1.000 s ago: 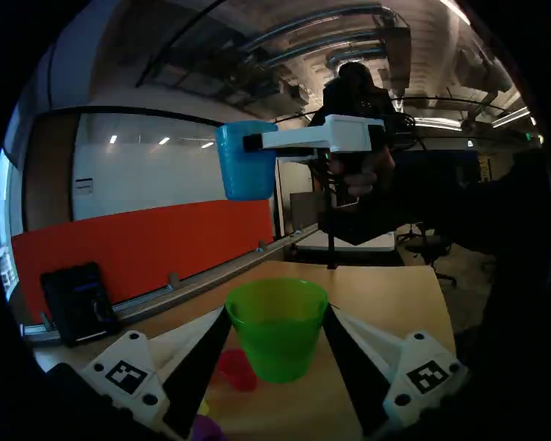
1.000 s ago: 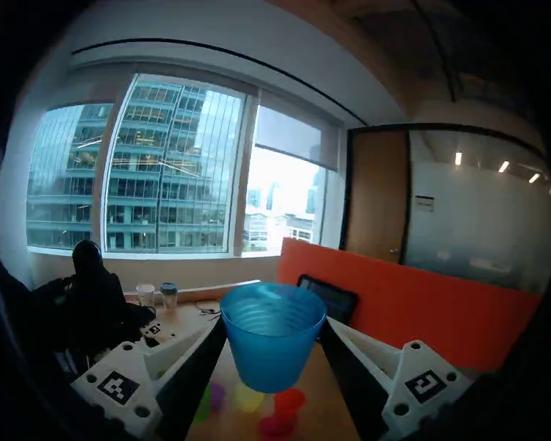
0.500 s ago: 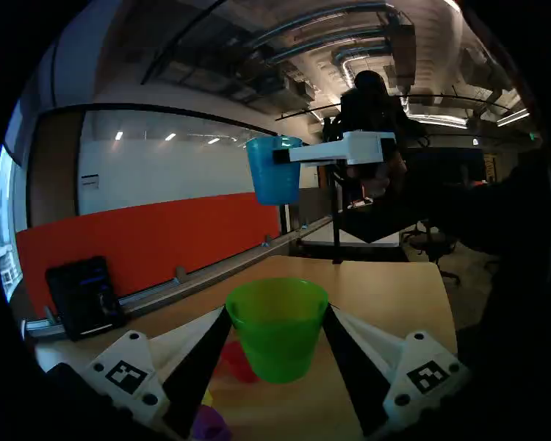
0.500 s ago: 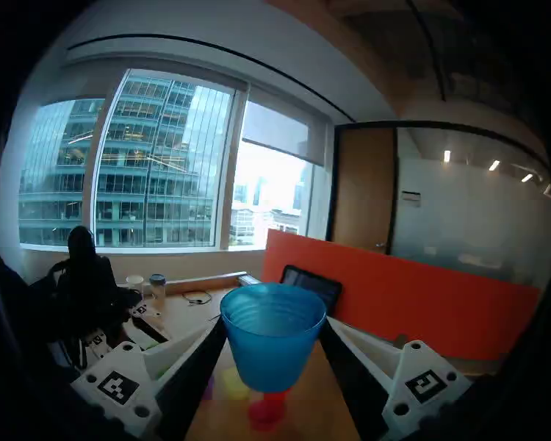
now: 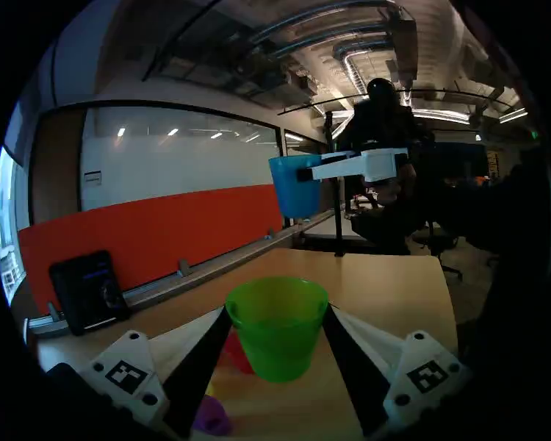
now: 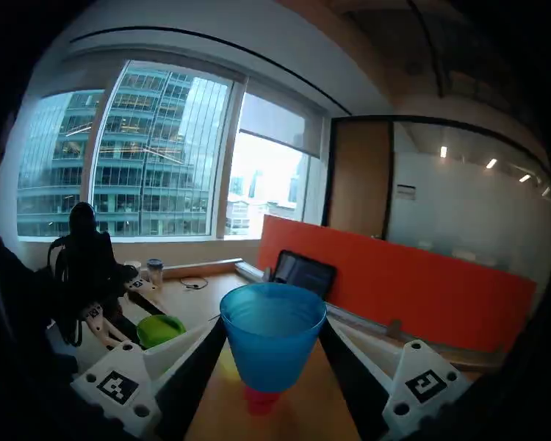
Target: Pour water
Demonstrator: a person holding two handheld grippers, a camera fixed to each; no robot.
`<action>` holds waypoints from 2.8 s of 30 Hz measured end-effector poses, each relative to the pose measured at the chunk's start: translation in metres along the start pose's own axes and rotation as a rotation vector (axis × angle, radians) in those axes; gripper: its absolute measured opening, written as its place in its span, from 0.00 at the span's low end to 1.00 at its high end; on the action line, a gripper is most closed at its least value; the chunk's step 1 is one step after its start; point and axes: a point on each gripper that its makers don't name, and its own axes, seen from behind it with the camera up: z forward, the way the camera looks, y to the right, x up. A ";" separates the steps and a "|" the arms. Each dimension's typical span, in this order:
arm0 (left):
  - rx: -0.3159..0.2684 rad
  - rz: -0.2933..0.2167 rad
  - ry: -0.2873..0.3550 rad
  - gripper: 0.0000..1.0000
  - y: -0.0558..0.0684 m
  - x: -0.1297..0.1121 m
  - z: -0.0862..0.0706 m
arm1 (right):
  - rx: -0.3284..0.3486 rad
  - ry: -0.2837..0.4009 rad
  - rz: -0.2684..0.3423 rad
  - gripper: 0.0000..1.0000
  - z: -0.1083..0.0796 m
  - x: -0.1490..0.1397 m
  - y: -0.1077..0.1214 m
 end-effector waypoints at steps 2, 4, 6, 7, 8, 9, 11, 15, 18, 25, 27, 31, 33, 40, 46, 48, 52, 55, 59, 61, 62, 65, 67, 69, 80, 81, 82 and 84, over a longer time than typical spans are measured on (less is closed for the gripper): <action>-0.003 0.000 -0.008 0.86 0.002 -0.003 0.000 | 0.004 -0.002 0.009 0.90 -0.001 -0.005 -0.001; -0.005 0.001 -0.017 0.87 0.004 -0.007 -0.001 | 0.011 -0.007 0.016 0.90 -0.002 -0.010 -0.003; -0.008 0.002 -0.028 0.87 0.005 -0.012 -0.001 | 0.019 -0.014 0.020 0.90 -0.003 -0.016 -0.005; -0.009 0.002 -0.033 0.87 0.006 -0.014 -0.001 | 0.023 -0.018 0.021 0.91 -0.003 -0.020 -0.006; -0.010 0.002 -0.038 0.87 0.006 -0.016 -0.001 | 0.027 -0.023 0.022 0.91 -0.003 -0.024 -0.007; -0.011 0.001 -0.043 0.87 0.007 -0.018 0.000 | 0.032 -0.028 0.022 0.90 -0.003 -0.028 -0.008; -0.013 -0.002 -0.051 0.87 0.008 -0.022 0.000 | 0.041 -0.040 0.023 0.90 -0.004 -0.035 -0.010; -0.016 -0.011 -0.069 0.87 0.009 -0.031 0.001 | 0.059 -0.067 0.028 0.91 -0.004 -0.050 -0.013; -0.019 -0.015 -0.084 0.87 0.008 -0.037 0.002 | 0.074 -0.086 0.029 0.91 -0.004 -0.062 -0.016; -0.033 -0.019 -0.125 0.87 0.010 -0.052 0.006 | 0.111 -0.138 0.022 0.91 -0.003 -0.089 -0.022; -0.037 -0.016 -0.140 0.87 0.011 -0.058 0.007 | 0.120 -0.155 0.021 0.91 -0.002 -0.097 -0.023; -0.045 -0.011 -0.169 0.87 0.013 -0.068 0.009 | 0.138 -0.189 0.024 0.91 -0.002 -0.113 -0.023; -0.047 -0.012 -0.184 0.87 0.013 -0.074 0.010 | 0.146 -0.204 0.028 0.91 -0.002 -0.120 -0.024; -0.053 -0.021 -0.242 0.87 0.011 -0.096 0.017 | 0.170 -0.254 0.041 0.91 -0.002 -0.146 -0.024; -0.065 -0.023 -0.278 0.87 0.012 -0.109 0.023 | 0.193 -0.300 0.031 0.91 0.000 -0.167 -0.028; -0.072 -0.027 -0.288 0.87 0.014 -0.114 0.025 | 0.200 -0.311 0.024 0.91 0.001 -0.172 -0.029; -0.084 -0.032 -0.311 0.87 0.015 -0.123 0.028 | 0.213 -0.335 0.017 0.91 0.002 -0.185 -0.033; -0.090 -0.032 -0.328 0.87 0.016 -0.130 0.031 | 0.220 -0.356 0.014 0.91 0.003 -0.196 -0.034; -0.096 -0.034 -0.348 0.87 0.016 -0.137 0.033 | 0.228 -0.380 0.007 0.91 0.005 -0.210 -0.035; -0.099 -0.038 -0.358 0.87 0.016 -0.141 0.034 | 0.233 -0.391 0.007 0.91 0.006 -0.217 -0.036; -0.101 -0.040 -0.363 0.87 0.016 -0.143 0.035 | 0.235 -0.396 0.007 0.91 0.006 -0.220 -0.036; -0.104 -0.040 -0.377 0.87 0.017 -0.149 0.036 | 0.244 -0.414 0.007 0.91 0.007 -0.231 -0.038; -0.106 -0.034 -0.385 0.87 0.018 -0.153 0.037 | 0.249 -0.426 0.004 0.91 0.008 -0.238 -0.040; -0.108 -0.026 -0.392 0.87 0.019 -0.156 0.037 | 0.252 -0.436 0.001 0.91 0.008 -0.244 -0.041; -0.116 -0.018 -0.414 0.87 0.025 -0.173 0.037 | 0.263 -0.472 -0.013 0.91 0.009 -0.267 -0.045; -0.116 -0.020 -0.415 0.87 0.025 -0.174 0.037 | 0.264 -0.475 -0.015 0.91 0.008 -0.269 -0.046; -0.116 -0.022 -0.416 0.87 0.026 -0.175 0.037 | 0.265 -0.478 -0.016 0.91 0.008 -0.271 -0.047; -0.117 -0.025 -0.419 0.87 0.027 -0.177 0.036 | 0.268 -0.483 -0.018 0.91 0.007 -0.275 -0.049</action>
